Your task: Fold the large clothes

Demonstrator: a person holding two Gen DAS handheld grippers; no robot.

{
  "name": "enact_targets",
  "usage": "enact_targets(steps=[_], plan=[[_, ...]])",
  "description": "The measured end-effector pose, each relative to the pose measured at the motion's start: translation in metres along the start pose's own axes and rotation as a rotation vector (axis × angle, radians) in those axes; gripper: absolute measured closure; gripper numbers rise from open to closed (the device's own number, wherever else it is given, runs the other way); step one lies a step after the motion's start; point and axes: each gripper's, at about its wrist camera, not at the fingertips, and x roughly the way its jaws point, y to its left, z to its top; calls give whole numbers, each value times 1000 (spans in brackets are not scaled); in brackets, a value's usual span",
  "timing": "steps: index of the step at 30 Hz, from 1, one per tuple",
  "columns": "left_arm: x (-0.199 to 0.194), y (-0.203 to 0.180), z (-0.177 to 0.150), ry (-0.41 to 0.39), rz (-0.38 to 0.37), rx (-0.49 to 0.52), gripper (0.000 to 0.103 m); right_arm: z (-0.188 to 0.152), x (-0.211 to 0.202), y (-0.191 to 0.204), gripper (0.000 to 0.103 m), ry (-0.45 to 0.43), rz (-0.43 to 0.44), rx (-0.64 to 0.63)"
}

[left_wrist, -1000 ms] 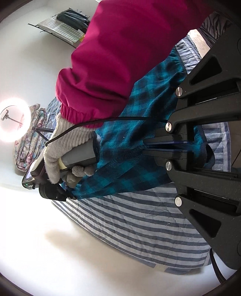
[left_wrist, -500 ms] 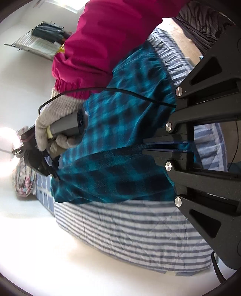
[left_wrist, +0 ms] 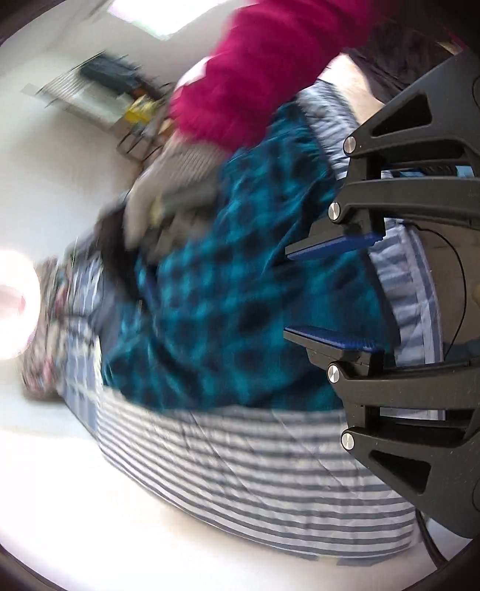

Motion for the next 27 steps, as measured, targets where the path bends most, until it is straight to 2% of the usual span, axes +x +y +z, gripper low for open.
enact_targets(steps=[5, 11, 14, 19, 21, 22, 23, 24, 26, 27], plan=[[-1, 54, 8, 8, 21, -200, 66, -50, -43, 7, 71, 23, 58, -39], [22, 95, -5, 109, -59, -389, 66, -119, -75, 12, 69, 84, 106, -70], [38, 92, -15, 171, -118, -413, 66, -151, -73, 10, 69, 130, 132, -59], [62, 89, -24, 236, -167, -458, 66, -205, -60, 8, 69, 221, 191, -17], [69, 89, -26, 249, -160, -472, 66, -218, -53, 11, 69, 250, 195, -31], [72, 87, -27, 252, -156, -473, 69, -223, -50, 14, 69, 259, 193, -42], [75, 84, -25, 256, -150, -463, 87, -227, -47, 17, 69, 266, 192, -53], [77, 80, -25, 260, -138, -443, 100, -230, -44, 20, 71, 270, 195, -64], [77, 73, -23, 240, -90, -398, 102, -229, -36, 25, 82, 278, 204, -89], [74, 71, -23, 231, -77, -380, 102, -230, -37, 28, 91, 280, 203, -99]])
